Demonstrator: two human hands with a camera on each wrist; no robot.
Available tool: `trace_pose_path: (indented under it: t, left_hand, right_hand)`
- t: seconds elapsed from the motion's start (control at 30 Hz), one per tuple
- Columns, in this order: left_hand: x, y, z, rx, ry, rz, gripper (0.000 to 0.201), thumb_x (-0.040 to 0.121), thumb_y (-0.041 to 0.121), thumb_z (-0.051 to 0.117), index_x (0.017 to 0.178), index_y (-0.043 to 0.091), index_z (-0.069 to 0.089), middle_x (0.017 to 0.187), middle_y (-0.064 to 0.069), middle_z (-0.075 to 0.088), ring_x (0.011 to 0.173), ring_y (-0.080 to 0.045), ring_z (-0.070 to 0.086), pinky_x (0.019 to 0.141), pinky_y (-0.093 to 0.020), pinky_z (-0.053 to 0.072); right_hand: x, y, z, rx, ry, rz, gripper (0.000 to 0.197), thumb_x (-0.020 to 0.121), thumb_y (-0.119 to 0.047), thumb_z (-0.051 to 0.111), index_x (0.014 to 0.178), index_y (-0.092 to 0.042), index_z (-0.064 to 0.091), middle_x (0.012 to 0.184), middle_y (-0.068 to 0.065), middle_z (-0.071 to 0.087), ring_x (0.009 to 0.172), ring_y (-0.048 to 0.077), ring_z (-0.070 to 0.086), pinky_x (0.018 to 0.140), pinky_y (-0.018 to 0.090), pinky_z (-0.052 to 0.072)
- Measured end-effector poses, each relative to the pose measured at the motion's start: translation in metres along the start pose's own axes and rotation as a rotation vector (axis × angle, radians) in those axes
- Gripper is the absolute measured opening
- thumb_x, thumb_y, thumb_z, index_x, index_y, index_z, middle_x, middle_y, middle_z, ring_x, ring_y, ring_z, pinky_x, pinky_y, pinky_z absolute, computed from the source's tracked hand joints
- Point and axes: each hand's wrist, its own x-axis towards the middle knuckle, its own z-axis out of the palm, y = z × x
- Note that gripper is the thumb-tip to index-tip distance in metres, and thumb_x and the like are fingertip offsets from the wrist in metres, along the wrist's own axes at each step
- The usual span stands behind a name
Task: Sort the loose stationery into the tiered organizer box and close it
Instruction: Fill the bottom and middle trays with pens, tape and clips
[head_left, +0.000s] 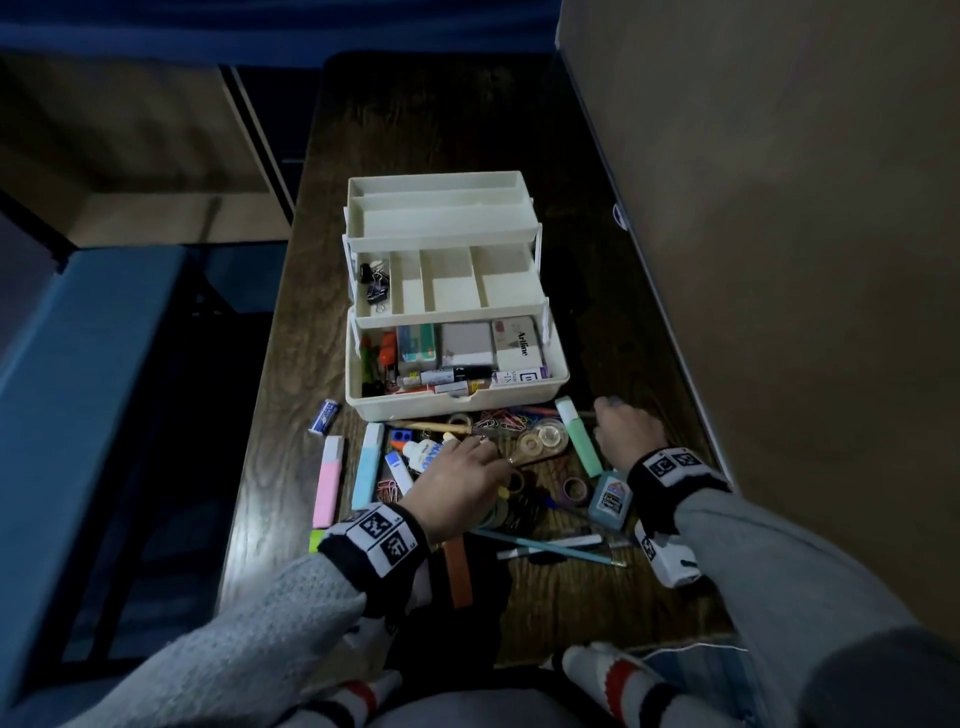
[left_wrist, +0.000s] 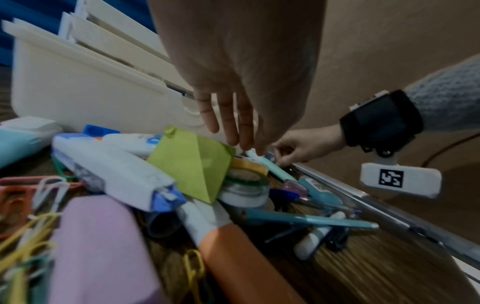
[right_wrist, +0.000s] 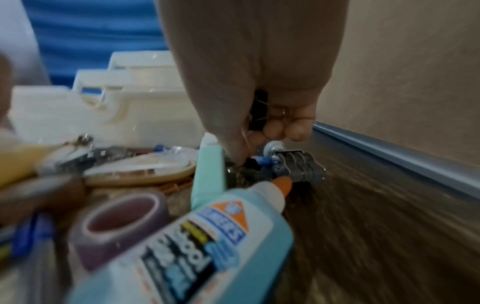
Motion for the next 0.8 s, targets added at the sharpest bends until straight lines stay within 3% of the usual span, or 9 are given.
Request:
trace_pose_path:
  t: [0.1, 0.17, 0.33, 0.37, 0.4, 0.47, 0.57, 0.67, 0.8]
  left_hand:
    - [0.006, 0.014, 0.006, 0.04, -0.084, 0.093, 0.021, 0.085, 0.026, 0.05, 0.1, 0.018, 0.064, 0.106, -0.007, 0.057, 0.1, -0.029, 0.051, 0.082, -0.038, 0.037]
    - [0.011, 0.02, 0.009, 0.108, -0.173, 0.132, 0.028, 0.088, 0.035, 0.052, 0.109, 0.019, 0.059, 0.118, -0.009, 0.051, 0.11, -0.029, 0.045, 0.087, -0.041, 0.035]
    - [0.025, 0.033, 0.017, 0.271, -0.255, 0.184, 0.032, 0.09, 0.024, 0.048, 0.119, 0.012, 0.052, 0.125, -0.014, 0.047, 0.116, -0.033, 0.041, 0.096, -0.045, 0.032]
    - [0.028, 0.035, 0.018, 0.301, -0.251, 0.181, 0.03, 0.091, 0.021, 0.046, 0.119, 0.012, 0.054, 0.126, -0.014, 0.047, 0.116, -0.033, 0.042, 0.096, -0.046, 0.032]
    - [0.03, 0.037, 0.018, 0.328, -0.246, 0.18, 0.029, 0.093, 0.019, 0.044, 0.118, 0.012, 0.055, 0.128, -0.014, 0.048, 0.117, -0.033, 0.042, 0.097, -0.047, 0.032]
    - [0.033, 0.039, 0.019, 0.356, -0.243, 0.192, 0.029, 0.094, 0.016, 0.041, 0.118, 0.012, 0.057, 0.13, -0.013, 0.05, 0.118, -0.033, 0.044, 0.098, -0.046, 0.035]
    - [0.034, 0.037, 0.018, 0.382, -0.199, 0.197, 0.027, 0.094, 0.021, 0.039, 0.111, 0.016, 0.06, 0.118, -0.007, 0.058, 0.109, -0.027, 0.053, 0.092, -0.04, 0.042]
    - [0.036, 0.029, 0.017, 0.225, -0.094, 0.108, 0.027, 0.095, 0.031, 0.043, 0.111, 0.014, 0.055, 0.117, -0.007, 0.057, 0.108, -0.026, 0.052, 0.091, -0.038, 0.038]
    - [0.031, 0.019, 0.006, -0.354, 0.064, -0.122, 0.023, 0.095, 0.031, 0.05, 0.11, 0.013, 0.052, 0.11, -0.007, 0.061, 0.102, -0.023, 0.051, 0.09, -0.038, 0.037]
  right_hand:
    - [-0.007, 0.003, -0.005, 0.187, 0.06, 0.062, 0.013, 0.093, -0.015, 0.045, 0.099, -0.004, 0.048, 0.107, 0.018, 0.058, 0.095, 0.036, 0.059, 0.066, 0.035, 0.037]
    - [-0.012, 0.004, -0.008, 0.299, 0.053, 0.085, 0.013, 0.09, -0.018, 0.047, 0.095, -0.005, 0.048, 0.104, 0.02, 0.056, 0.096, 0.037, 0.058, 0.071, 0.036, 0.04]
    - [-0.03, 0.008, -0.009, 0.446, 0.001, 0.084, 0.035, 0.091, -0.014, 0.047, 0.125, -0.007, 0.047, 0.09, 0.012, 0.045, 0.095, 0.033, 0.053, 0.079, 0.038, 0.043]
    - [-0.035, 0.007, -0.008, 0.472, 0.004, 0.091, 0.027, 0.091, -0.012, 0.048, 0.117, -0.01, 0.051, 0.085, 0.01, 0.043, 0.09, 0.031, 0.052, 0.077, 0.038, 0.042]
    - [-0.039, 0.007, -0.007, 0.497, 0.011, 0.092, 0.01, 0.09, -0.01, 0.049, 0.099, -0.016, 0.053, 0.078, 0.007, 0.042, 0.083, 0.029, 0.05, 0.074, 0.038, 0.041]
    - [-0.044, 0.008, -0.003, 0.544, 0.02, 0.114, 0.027, 0.089, -0.008, 0.052, 0.07, -0.018, 0.036, 0.067, 0.005, 0.037, 0.072, 0.028, 0.048, 0.069, 0.041, 0.042]
    - [-0.053, 0.01, -0.001, 0.631, 0.05, 0.139, 0.031, 0.087, -0.007, 0.057, 0.068, -0.01, 0.034, 0.065, 0.008, 0.043, 0.07, 0.026, 0.049, 0.068, 0.037, 0.043]
    - [-0.055, 0.012, 0.003, 0.705, 0.095, 0.147, 0.031, 0.086, -0.01, 0.061, 0.068, -0.015, 0.036, 0.066, 0.006, 0.049, 0.068, 0.023, 0.05, 0.06, 0.032, 0.039]
    - [-0.054, 0.011, 0.007, 0.739, 0.045, 0.102, 0.012, 0.092, -0.017, 0.056, 0.083, -0.013, 0.048, 0.068, -0.002, 0.05, 0.067, 0.019, 0.05, 0.061, 0.031, 0.035]
